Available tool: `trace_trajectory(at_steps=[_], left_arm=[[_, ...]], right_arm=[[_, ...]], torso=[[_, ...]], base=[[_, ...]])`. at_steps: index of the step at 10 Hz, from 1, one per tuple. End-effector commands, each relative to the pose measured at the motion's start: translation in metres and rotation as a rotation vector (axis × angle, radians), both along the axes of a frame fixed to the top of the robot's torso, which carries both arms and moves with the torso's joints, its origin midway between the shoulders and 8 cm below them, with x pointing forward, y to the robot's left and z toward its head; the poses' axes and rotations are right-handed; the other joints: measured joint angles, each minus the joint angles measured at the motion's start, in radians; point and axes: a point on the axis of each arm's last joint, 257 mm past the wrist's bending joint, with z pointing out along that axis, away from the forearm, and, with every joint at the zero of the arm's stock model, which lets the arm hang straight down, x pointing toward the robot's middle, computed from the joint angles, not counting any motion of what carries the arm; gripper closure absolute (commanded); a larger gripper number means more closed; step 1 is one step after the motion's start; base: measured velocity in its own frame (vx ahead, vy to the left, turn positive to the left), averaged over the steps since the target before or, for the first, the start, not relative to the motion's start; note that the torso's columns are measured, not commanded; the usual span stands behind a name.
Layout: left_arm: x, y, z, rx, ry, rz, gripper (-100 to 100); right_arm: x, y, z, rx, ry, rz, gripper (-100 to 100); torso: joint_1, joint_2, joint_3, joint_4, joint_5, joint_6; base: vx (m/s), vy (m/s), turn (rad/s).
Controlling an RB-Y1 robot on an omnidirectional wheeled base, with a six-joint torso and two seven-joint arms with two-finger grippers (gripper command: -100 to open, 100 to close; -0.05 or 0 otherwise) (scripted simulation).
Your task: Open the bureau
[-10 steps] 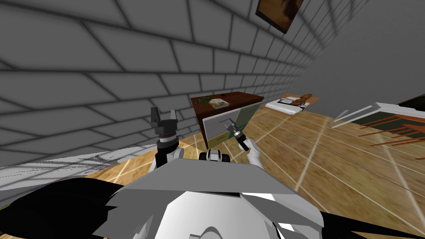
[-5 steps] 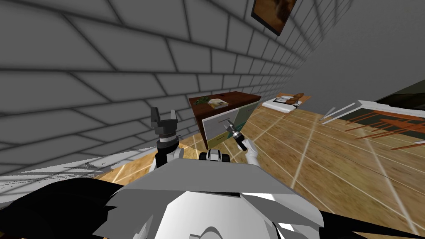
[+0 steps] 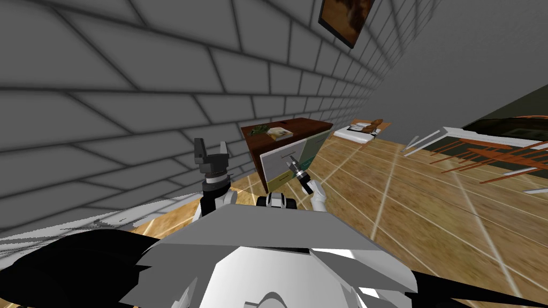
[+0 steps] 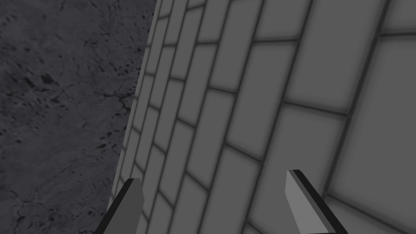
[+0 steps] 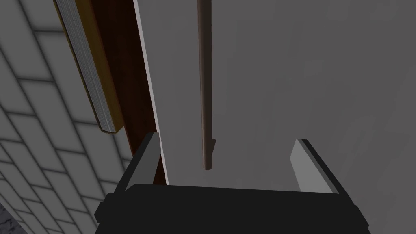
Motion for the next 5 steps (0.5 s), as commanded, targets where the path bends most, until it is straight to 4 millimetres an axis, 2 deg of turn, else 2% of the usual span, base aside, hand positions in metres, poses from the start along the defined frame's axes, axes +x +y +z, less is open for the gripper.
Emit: trace_trajectory(at_steps=[1,2,4,5], left_arm=[[0.000,0.000,0.000,0.000,0.000,0.000,0],[0.000,0.000,0.000,0.000,0.000,0.000,0],[0.000,0.000,0.000,0.000,0.000,0.000,0],[0.000,0.000,0.000,0.000,0.000,0.000,0]], right_arm=[[0.002,0.019,0.001,0.023,-0.006,-0.010,-100],[0.001,0.015,-0.001,0.017,-0.005,-0.008,-100],[0.014,0.013,0.010,0.015,-0.005,-0.015,-100],[0.011,0.015,0.007,0.015,-0.006,-0.012,-100]], torso=[[0.000,0.000,0.000,0.000,0.000,0.000],[-0.001,0.000,0.000,0.000,0.000,0.000],[0.001,-0.001,-0.001,0.000,0.000,0.000],[0.002,-0.002,-0.001,0.000,0.001,0.000]], base=[[0.006,0.014,-0.031],[0.003,0.007,-0.003],[0.033,0.043,0.034],[0.018,0.022,0.006]])
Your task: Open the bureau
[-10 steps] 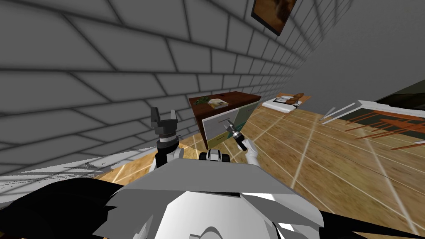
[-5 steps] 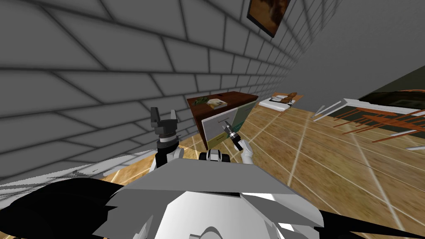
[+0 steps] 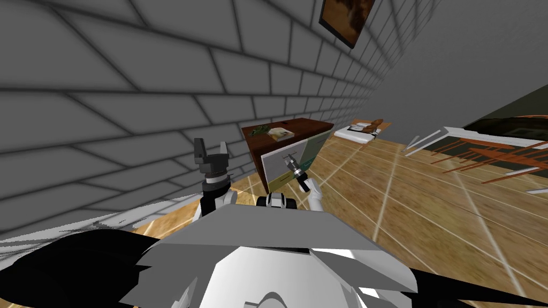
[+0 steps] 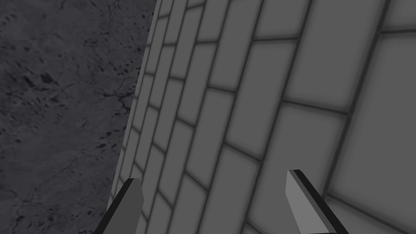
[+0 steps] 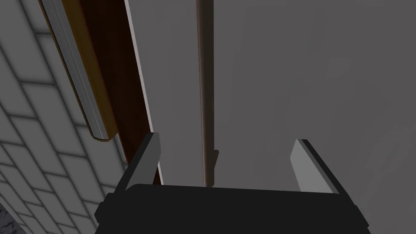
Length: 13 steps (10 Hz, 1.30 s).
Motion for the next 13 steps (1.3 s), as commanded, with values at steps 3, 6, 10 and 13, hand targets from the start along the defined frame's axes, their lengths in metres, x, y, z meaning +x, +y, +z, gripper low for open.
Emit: trace_trajectory(at_steps=[3,6,10,13], left_arm=[[0.000,0.000,0.000,0.000,0.000,0.000,0],[0.000,0.000,0.000,0.000,0.000,0.000,0],[0.000,0.000,0.000,0.000,0.000,0.000,0],[0.000,0.000,0.000,0.000,0.000,0.000,0]], right_arm=[[-0.004,-0.002,0.000,0.001,0.000,0.006,100],[-0.001,-0.003,0.005,0.000,-0.002,0.012,100],[-0.001,-0.023,-0.002,-0.081,-0.008,0.007,-100],[0.001,-0.041,-0.004,-0.168,-0.023,0.002,-100]], torso=[[-0.003,0.003,0.002,0.001,-0.001,0.000],[-0.003,0.005,0.003,0.002,-0.001,0.000],[0.001,-0.004,-0.002,-0.001,0.000,0.000],[-0.002,0.002,0.002,0.001,-0.001,0.000]], base=[[-0.044,-0.031,-0.028],[-0.164,-0.089,-0.016],[-0.019,-0.005,0.000],[0.014,0.034,0.002]])
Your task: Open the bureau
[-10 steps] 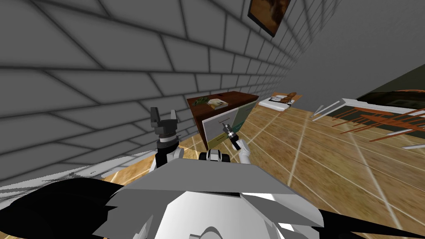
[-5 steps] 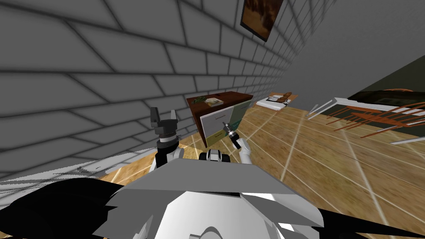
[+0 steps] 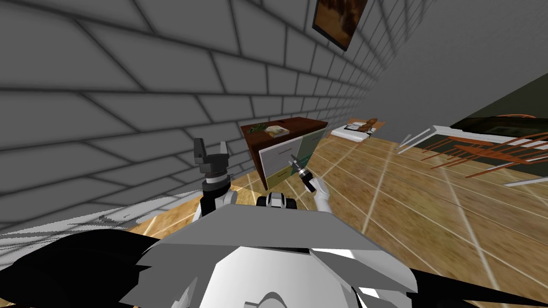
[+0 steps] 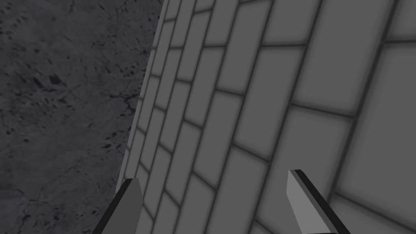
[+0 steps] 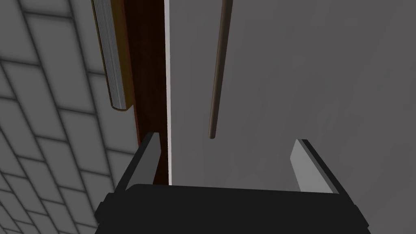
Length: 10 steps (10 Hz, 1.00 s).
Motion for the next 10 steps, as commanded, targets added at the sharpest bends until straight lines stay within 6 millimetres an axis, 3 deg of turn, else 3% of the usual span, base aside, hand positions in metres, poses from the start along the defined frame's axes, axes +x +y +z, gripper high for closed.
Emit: trace_trajectory(at_steps=[1,6,10], left_arm=[[0.000,0.000,0.000,0.000,0.000,0.000,0],[0.000,0.000,0.000,0.000,0.000,0.000,0],[0.000,0.000,0.000,0.000,0.000,0.000,0]], right_arm=[[0.004,-0.007,0.003,-0.081,-0.030,-0.010,-100],[0.012,0.006,0.017,-0.159,-0.092,-0.039,-100],[0.017,-0.001,0.023,-0.166,-0.088,-0.041,-100]], torso=[[0.001,0.000,0.000,0.000,0.000,0.000],[0.000,-0.002,-0.001,-0.001,0.000,0.000],[0.000,-0.003,-0.002,-0.001,0.000,0.000]], base=[[0.007,0.094,0.006],[0.034,0.148,0.006],[0.031,0.064,0.024]])
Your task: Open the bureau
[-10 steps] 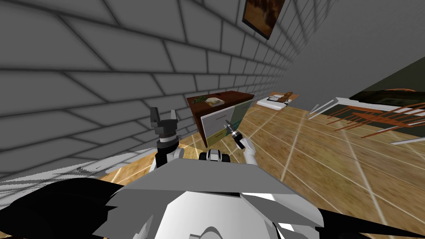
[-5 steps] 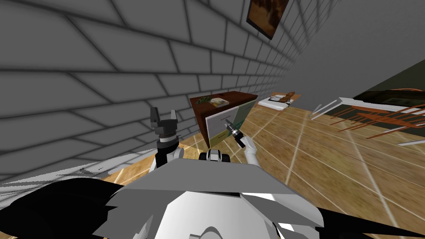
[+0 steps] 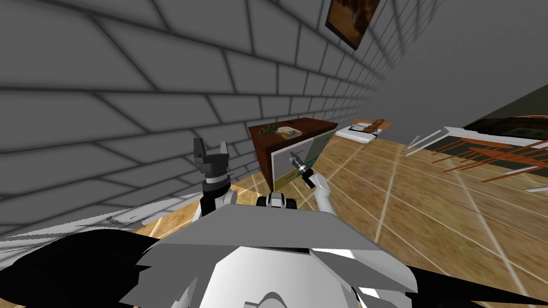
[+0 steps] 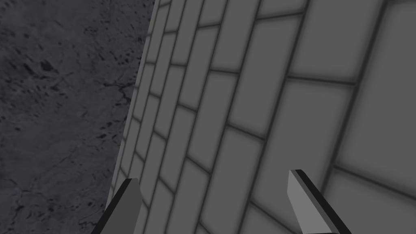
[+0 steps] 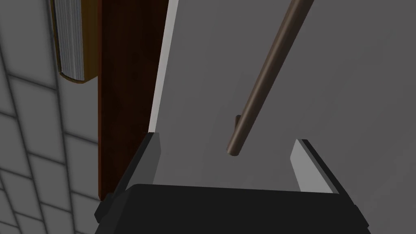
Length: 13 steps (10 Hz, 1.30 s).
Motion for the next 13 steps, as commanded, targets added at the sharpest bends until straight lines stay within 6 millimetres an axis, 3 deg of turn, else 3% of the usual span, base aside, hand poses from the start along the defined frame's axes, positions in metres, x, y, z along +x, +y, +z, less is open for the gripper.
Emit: trace_trajectory(at_steps=[1,6,12,13], left_arm=[[0.000,0.000,0.000,0.000,0.000,0.000,0],[0.000,0.000,0.000,0.000,0.000,0.000,0],[0.000,0.000,0.000,0.000,0.000,0.000,0],[0.000,0.000,0.000,0.000,0.000,0.000,0]], right_arm=[[-0.005,0.004,-0.006,0.006,0.001,0.004,100],[0.001,-0.003,0.007,0.000,-0.003,0.019,100],[-0.004,-0.002,0.001,-0.001,0.009,0.033,100],[-0.016,-0.018,-0.050,0.039,0.152,0.008,-100]], torso=[[-0.002,0.002,0.001,0.000,0.000,0.000],[-0.003,0.007,0.005,0.004,0.000,0.001],[-0.002,0.007,0.004,0.005,0.000,0.001],[0.002,0.002,0.001,0.004,0.001,0.000]], base=[[-0.022,-0.040,-0.057],[-0.133,-0.067,-0.024],[-0.129,-0.080,-0.029],[-0.059,-0.217,-0.342]])
